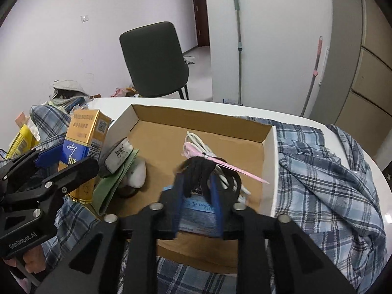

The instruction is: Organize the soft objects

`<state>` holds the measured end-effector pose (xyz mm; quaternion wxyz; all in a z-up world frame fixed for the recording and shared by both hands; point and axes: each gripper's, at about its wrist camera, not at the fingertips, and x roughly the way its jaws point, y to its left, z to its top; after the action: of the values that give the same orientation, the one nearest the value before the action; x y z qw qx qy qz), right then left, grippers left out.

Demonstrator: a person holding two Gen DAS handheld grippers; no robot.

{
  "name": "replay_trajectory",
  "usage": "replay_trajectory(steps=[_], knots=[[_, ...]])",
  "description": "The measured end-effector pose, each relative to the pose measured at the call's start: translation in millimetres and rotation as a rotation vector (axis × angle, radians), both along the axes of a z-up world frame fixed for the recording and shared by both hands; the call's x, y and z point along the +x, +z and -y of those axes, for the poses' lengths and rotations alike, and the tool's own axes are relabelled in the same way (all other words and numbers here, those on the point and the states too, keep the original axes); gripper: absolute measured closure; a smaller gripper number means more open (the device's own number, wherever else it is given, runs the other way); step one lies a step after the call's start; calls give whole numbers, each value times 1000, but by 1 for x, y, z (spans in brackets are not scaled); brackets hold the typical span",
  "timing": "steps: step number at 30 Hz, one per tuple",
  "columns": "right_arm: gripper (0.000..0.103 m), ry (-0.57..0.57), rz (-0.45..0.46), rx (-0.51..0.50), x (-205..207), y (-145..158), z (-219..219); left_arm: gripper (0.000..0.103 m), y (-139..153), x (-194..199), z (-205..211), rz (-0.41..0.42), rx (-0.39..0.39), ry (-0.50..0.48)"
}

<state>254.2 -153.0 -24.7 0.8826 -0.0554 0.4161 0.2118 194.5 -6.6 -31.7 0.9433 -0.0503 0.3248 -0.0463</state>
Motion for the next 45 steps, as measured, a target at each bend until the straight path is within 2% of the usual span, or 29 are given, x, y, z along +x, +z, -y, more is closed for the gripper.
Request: replay_trajectory(steps=[2,3,7,12,17,18,19,20,23,24,25,26,27,29,36,42,45], knots=[[60,-4,11,3,-1,3,3,31,1,1,0,-2,4,0],[47,-2,16,6,-2,6,4,31,3,0,1,3,7,5],[46,-13,44,15,-6,19,9,28,11,-4,-1,25,3,20],[46,-35,107,45,-19,47,23,22,34,-17,-13,94,-76,48],[41,-57,258,96,-53,91,41,22,71,-47,-10,220,-66,45],[37,-57,298,112,-63,101,45,22,79,-54,-8,250,-58,31],[29,-57,331,125,-71,110,48,19,87,-64,-6,287,-50,16],[25,-57,371,140,-81,118,50,15,93,-74,-5,322,-45,13],[21,-65,495,164,-112,138,58,14,110,-105,-2,428,-32,12],[16,-64,529,162,-121,143,60,14,114,-113,-1,449,-29,9],[4,-67,563,164,-129,147,61,12,118,-122,-1,470,-30,8],[0,-74,602,174,-139,151,64,4,120,-129,-1,484,-35,9],[0,-79,635,186,-148,154,67,0,123,-137,-2,503,-47,8],[0,-90,679,197,-162,158,70,0,126,-149,-3,532,-57,5],[0,-82,721,221,-190,154,74,0,126,-188,-1,599,-27,21],[0,-90,749,244,-208,135,79,0,102,-206,13,607,14,-21],[0,-90,727,242,-210,120,82,0,85,-213,17,617,30,-21]])
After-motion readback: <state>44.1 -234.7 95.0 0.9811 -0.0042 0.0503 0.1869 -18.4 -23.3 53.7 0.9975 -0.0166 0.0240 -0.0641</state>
